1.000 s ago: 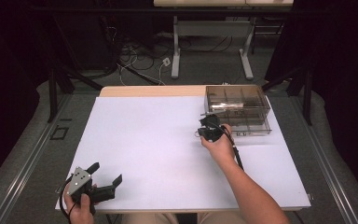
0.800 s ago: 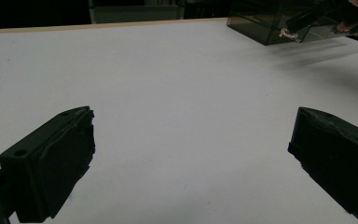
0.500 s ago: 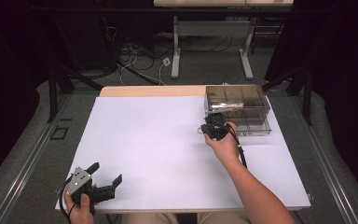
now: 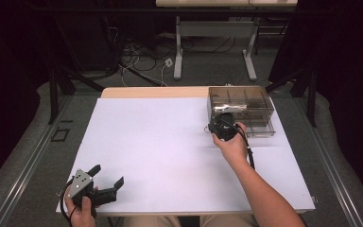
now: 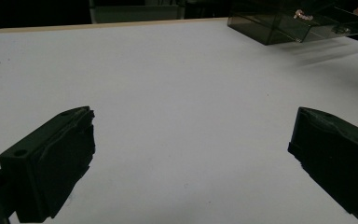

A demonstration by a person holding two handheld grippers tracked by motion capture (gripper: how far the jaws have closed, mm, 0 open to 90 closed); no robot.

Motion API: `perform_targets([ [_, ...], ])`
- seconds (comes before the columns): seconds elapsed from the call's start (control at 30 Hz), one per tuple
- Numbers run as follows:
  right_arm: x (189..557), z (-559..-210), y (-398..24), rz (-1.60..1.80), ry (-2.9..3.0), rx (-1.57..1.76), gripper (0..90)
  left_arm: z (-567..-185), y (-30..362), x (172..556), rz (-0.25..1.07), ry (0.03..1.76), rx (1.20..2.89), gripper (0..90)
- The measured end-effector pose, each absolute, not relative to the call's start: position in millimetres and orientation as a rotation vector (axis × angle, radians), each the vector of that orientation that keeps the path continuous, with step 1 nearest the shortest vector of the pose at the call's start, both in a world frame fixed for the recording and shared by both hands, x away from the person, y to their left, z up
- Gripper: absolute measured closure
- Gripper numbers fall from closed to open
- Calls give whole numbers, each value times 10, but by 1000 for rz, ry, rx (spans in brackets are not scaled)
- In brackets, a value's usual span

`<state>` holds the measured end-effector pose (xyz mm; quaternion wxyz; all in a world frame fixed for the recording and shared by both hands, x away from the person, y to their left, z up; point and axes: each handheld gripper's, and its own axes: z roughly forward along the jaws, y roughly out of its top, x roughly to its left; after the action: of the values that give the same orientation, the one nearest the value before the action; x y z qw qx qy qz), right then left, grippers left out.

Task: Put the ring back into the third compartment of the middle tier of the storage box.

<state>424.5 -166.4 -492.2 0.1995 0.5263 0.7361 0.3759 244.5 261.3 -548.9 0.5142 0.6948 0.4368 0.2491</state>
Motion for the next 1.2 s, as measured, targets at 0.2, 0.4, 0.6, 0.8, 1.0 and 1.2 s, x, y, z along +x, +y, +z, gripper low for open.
perform_targets([
  [0.2, 4225, -4891, -1724, 1066, 2034, 1459, 871, -5491, 2610, 2447, 598, 1049, 1672, 4],
  [0.4, 4211, -4857, -1797, 1078, 2011, 1471, 871, -5494, 2609, 2451, 595, 1048, 1672, 4],
  [0.6, 4215, -4836, -1901, 1081, 1991, 1482, 871, -5494, 2611, 2449, 595, 1052, 1669, 4],
  [0.8, 4217, -4829, -1993, 1078, 1974, 1494, 871, -5495, 2606, 2450, 595, 1051, 1672, 4],
  [1.0, 4213, -4816, -2074, 1082, 1957, 1508, 871, -5495, 2610, 2449, 597, 1053, 1671, 4],
  [1.2, 4207, -4806, -2152, 1081, 1936, 1521, 871, -5494, 2611, 2446, 597, 1053, 1670, 4],
])
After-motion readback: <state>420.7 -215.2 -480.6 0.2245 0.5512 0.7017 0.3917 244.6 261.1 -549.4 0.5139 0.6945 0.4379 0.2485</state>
